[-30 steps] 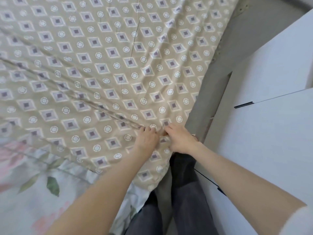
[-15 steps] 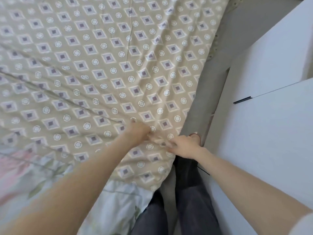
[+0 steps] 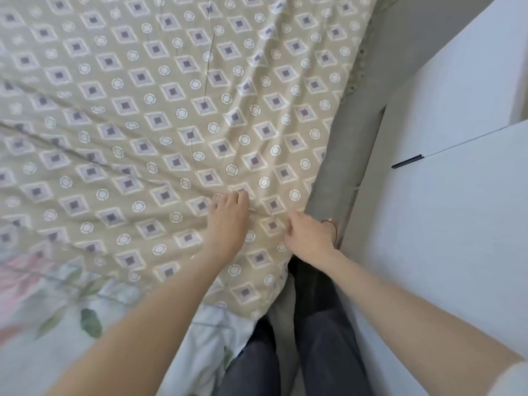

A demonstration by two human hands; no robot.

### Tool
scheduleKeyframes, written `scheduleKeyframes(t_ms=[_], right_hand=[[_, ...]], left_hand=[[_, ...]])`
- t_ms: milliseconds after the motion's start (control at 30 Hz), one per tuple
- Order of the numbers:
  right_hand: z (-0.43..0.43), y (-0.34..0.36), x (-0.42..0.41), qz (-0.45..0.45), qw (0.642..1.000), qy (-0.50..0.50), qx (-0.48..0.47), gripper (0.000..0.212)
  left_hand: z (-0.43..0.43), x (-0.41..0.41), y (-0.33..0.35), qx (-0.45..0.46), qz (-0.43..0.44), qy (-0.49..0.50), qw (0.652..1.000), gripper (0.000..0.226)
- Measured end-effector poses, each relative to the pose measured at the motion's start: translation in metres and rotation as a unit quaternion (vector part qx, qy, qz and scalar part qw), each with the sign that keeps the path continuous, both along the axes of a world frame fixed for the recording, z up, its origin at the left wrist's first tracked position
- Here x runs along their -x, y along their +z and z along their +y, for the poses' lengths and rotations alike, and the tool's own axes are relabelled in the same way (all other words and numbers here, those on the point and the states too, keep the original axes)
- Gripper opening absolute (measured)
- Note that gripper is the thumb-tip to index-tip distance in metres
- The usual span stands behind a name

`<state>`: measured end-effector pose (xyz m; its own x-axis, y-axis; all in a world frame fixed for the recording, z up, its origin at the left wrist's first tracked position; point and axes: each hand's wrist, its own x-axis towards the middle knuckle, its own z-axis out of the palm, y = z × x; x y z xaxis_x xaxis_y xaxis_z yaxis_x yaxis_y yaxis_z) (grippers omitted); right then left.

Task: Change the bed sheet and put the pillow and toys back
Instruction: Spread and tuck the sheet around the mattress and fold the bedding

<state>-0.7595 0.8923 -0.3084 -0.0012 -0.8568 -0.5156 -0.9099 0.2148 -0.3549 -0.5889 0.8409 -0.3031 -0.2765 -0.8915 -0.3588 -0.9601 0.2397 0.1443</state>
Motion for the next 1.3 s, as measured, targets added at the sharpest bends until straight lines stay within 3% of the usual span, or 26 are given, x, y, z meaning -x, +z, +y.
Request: scheduleKeyframes(t_ms=[100, 200, 267, 333, 467, 633, 767, 933, 1067, 1200, 1300], right_hand=[[0.001, 0.000, -0.009, -0.072, 0.996, -0.008, -0.049, 0.019], [-0.004, 0.002, -0.008, 0.002, 0.996, -0.059, -0.073, 0.024], [-0.017, 0.007, -0.006, 0.035, 0.995, -0.087, -0.015, 0.015], [-0.038, 0.013, -0.003, 0.012, 0.986, -0.162, 0.039, 0.012], [-0.108, 0.011, 0.023, -0.039, 0.932, -0.359, 0.035, 0.034], [-0.183, -0.013, 0.061, -0.124, 0.868, -0.481, -0.005, 0.045], [-0.205, -0.039, 0.086, -0.100, 0.863, -0.495, 0.029, 0.023], [-0.197, -0.054, 0.099, -0.129, 0.877, -0.462, 0.018, 0.045], [-0.197, -0.059, 0.099, -0.095, 0.897, -0.426, 0.074, 0.033], [-0.198, -0.062, 0.092, -0.052, 0.883, -0.451, 0.120, 0.031], [-0.201, -0.071, 0.089, -0.068, 0.843, -0.528, 0.084, 0.030]], left_hand=[[0.007, -0.011, -0.002, -0.080, -0.015, 0.044, 0.996, 0.042], [0.003, -0.018, 0.004, -0.091, 0.024, 0.055, 0.994, 0.042], [-0.010, -0.019, 0.010, -0.058, 0.054, 0.051, 0.996, 0.038], [-0.027, -0.021, 0.015, -0.027, 0.076, 0.057, 0.995, 0.035], [-0.082, -0.010, 0.018, 0.019, 0.096, 0.066, 0.993, 0.037], [-0.145, 0.030, 0.015, 0.035, 0.135, 0.020, 0.990, 0.046], [-0.183, 0.067, 0.007, 0.023, 0.140, 0.008, 0.990, 0.050], [-0.211, 0.099, 0.000, 0.006, 0.153, 0.007, 0.988, 0.050], [-0.223, 0.107, -0.005, -0.011, 0.144, 0.015, 0.989, 0.051], [-0.232, 0.117, -0.011, -0.007, 0.123, 0.001, 0.992, 0.055], [-0.242, 0.123, -0.015, 0.002, 0.105, -0.036, 0.994, 0.057]])
